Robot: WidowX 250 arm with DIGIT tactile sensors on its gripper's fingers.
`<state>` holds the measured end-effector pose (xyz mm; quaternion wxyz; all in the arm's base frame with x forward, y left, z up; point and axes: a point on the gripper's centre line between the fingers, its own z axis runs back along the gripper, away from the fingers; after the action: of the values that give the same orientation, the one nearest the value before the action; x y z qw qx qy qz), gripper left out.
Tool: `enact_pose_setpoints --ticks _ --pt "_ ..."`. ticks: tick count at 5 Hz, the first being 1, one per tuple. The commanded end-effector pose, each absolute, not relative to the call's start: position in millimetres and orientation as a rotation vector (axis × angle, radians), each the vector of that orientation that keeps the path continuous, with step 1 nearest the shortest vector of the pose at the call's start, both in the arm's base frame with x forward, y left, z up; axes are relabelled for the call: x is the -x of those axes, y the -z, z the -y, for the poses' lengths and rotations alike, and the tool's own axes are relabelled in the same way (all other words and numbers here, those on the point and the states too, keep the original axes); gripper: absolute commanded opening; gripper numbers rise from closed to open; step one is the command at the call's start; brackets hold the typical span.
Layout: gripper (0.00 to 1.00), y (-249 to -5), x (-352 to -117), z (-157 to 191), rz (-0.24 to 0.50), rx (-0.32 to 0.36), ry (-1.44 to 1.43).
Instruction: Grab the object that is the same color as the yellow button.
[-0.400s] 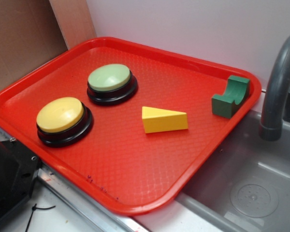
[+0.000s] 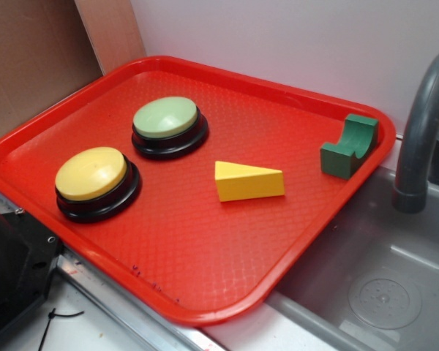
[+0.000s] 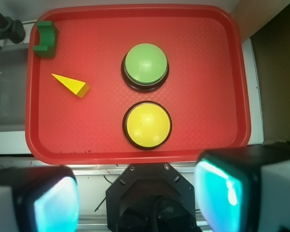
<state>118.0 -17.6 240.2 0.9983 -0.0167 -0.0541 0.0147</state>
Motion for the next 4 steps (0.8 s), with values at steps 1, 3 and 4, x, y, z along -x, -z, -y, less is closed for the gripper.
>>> enact_pose_setpoints --ticks 1,3,4 --pt "1.00 -220.3 -149.2 33.7 0.136 0.027 0.252" --pt "1.00 -183.2 -187.5 71.9 0.169 0.042 0.553" --pt "1.00 -158.6 -205.0 87.7 0.137 0.053 0.633"
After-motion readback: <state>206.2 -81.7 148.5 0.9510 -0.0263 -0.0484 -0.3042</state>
